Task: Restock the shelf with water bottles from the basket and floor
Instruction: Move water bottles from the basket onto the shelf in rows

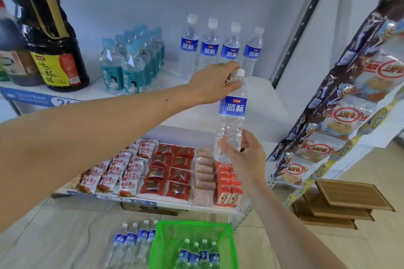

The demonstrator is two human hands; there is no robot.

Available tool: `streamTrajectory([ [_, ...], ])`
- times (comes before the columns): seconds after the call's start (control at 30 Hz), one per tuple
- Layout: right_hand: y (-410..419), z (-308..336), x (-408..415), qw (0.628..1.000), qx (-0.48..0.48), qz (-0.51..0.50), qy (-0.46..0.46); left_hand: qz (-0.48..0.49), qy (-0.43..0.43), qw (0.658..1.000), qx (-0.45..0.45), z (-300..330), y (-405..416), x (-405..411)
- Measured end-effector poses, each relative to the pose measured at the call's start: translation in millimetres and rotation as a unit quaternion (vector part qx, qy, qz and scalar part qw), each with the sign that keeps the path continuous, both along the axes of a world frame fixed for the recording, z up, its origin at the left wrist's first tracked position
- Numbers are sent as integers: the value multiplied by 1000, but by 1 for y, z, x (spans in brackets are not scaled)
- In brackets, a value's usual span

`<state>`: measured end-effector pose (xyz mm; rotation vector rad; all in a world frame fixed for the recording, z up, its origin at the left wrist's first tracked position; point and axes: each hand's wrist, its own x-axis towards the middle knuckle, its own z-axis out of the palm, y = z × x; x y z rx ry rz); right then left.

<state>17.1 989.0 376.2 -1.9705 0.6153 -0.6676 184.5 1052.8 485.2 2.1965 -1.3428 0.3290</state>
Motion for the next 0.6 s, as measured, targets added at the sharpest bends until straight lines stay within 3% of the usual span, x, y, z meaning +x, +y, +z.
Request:
streamTrajectory([
  [0.23, -37, 37, 67, 997, -49, -49, -28, -22, -43, 999, -14, 57, -32, 53],
  [0.47, -87, 49, 143, 995, -46, -88, -31, -39, -107, 993, 34, 78, -87, 112],
  [0.6, -121, 38, 176, 993, -27, -104, -47, -22, -205, 977, 59, 75, -121, 137],
])
